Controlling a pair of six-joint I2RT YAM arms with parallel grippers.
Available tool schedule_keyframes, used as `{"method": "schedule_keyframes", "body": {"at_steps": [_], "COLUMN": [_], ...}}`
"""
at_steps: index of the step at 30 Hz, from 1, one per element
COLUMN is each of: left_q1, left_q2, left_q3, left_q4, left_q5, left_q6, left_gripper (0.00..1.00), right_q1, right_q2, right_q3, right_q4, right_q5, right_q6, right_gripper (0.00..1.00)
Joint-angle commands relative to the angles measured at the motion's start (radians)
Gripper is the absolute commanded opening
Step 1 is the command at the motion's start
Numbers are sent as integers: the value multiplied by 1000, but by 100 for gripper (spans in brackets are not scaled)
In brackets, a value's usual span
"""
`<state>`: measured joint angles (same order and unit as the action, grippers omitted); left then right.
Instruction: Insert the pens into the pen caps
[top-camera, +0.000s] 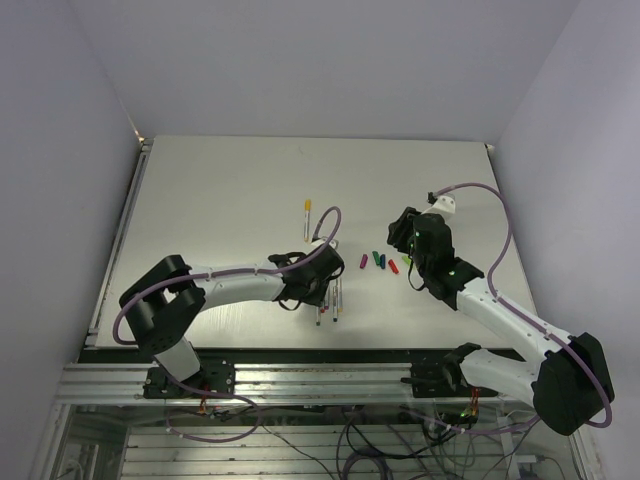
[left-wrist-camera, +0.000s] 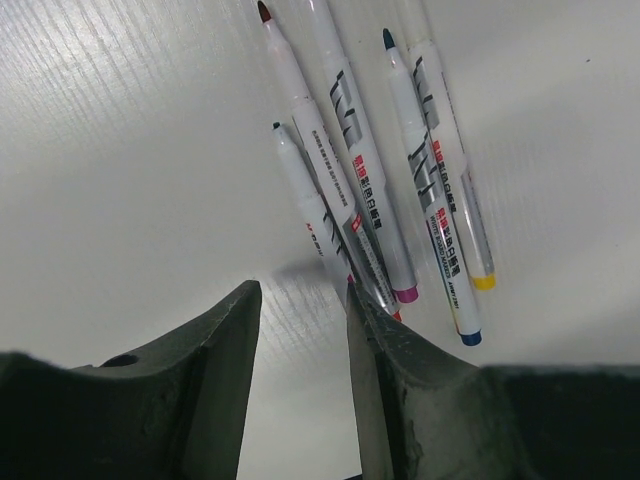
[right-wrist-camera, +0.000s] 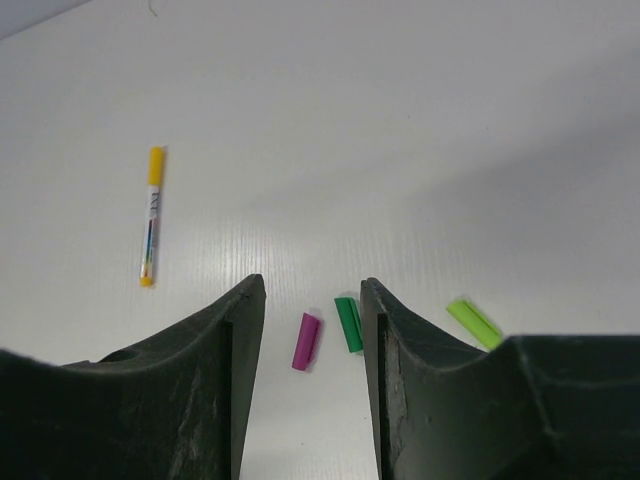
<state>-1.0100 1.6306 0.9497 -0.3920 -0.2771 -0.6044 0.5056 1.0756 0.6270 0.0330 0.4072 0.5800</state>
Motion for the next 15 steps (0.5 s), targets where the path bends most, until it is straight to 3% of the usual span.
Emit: {"method": "schedule_keyframes", "body": {"at_steps": [1, 15], "left_q1": [-4, -5], "left_q2": [13, 26], "left_q3": [-4, -13], "left_q4": [25, 31], "left_q5": [-4, 23], "left_q6": [-14, -23], "left_gripper": [50, 49], "right_q1": [-1, -2], "right_q2": [0, -13], "right_q3": [-8, -10], "right_q4": [4, 2], "right_q5": [-6, -21], "right_q6": [11, 7], "right_gripper": [43, 42]}}
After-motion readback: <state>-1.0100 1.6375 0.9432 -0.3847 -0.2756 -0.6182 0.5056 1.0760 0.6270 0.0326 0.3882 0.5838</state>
